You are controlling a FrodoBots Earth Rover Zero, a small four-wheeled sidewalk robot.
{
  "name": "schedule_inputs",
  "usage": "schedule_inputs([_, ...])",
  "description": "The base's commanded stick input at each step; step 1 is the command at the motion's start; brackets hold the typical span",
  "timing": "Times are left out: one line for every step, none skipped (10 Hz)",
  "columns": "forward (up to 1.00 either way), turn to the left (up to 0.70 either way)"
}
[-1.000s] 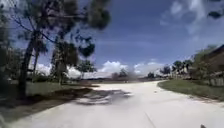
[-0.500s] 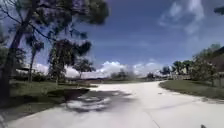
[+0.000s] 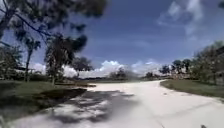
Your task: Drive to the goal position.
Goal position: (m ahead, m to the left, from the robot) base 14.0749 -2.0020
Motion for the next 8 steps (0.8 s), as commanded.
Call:
schedule_inputs([0.85, 0.04])
schedule_inputs([0.85, 0.04])
schedule_inputs([0.85, 0.04])
schedule_inputs([0.85, 0.04])
schedule_inputs([0.85, 0.04])
schedule_inputs([0.85, 0.04])
schedule_inputs([0.85, 0.04])
schedule_inputs([0.85, 0.04])
